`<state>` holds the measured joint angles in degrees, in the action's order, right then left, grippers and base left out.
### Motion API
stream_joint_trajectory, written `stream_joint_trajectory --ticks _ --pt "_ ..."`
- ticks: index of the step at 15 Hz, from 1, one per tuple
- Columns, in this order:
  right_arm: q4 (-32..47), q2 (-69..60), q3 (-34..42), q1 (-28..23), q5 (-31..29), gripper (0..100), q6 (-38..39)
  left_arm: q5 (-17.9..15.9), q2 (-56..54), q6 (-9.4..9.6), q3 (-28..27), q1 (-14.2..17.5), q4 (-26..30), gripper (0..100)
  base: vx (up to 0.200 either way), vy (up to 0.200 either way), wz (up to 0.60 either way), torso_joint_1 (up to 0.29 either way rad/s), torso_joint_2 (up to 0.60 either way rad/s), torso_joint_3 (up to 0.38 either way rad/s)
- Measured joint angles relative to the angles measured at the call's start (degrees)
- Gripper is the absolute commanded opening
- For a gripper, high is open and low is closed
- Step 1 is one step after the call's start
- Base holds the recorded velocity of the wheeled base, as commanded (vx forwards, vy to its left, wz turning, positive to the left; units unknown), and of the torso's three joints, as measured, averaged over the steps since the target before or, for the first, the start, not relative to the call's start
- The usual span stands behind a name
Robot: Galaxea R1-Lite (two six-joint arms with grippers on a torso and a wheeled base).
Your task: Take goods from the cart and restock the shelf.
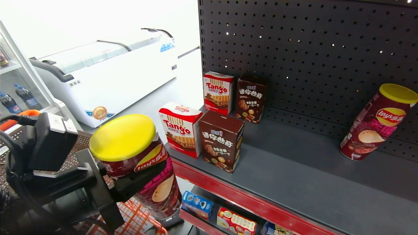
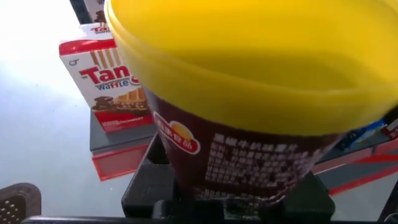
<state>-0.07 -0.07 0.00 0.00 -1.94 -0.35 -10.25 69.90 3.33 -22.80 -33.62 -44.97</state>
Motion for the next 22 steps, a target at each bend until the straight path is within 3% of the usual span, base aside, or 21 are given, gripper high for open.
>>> stream_joint_trajectory --ticks 5,9,14,22 --pt "0.0 0.0 0.0 0.0 0.0 100 0.0 -4.7 1.6 -0.05 -2.0 -1.7 -0.5 0 0.000 0.000 -0.24 -0.001 0.00 0.000" --pt "0.0 0.0 0.0 0.0 0.0 100 0.0 -5.0 3.0 -0.07 -3.8 -4.9 -0.4 0 0.000 0.000 -0.60 0.002 0.00 0.006" --pt "0.0 0.0 0.0 0.0 0.0 100 0.0 -6.5 3.9 -0.07 -4.5 -6.0 -0.5 0 0.000 0.000 -0.60 0.000 0.00 0.002" --pt "0.0 0.0 0.0 0.0 0.0 100 0.1 -6.4 4.4 -0.07 -4.2 -5.6 -0.5 0 0.000 0.000 -0.07 0.000 0.00 0.000"
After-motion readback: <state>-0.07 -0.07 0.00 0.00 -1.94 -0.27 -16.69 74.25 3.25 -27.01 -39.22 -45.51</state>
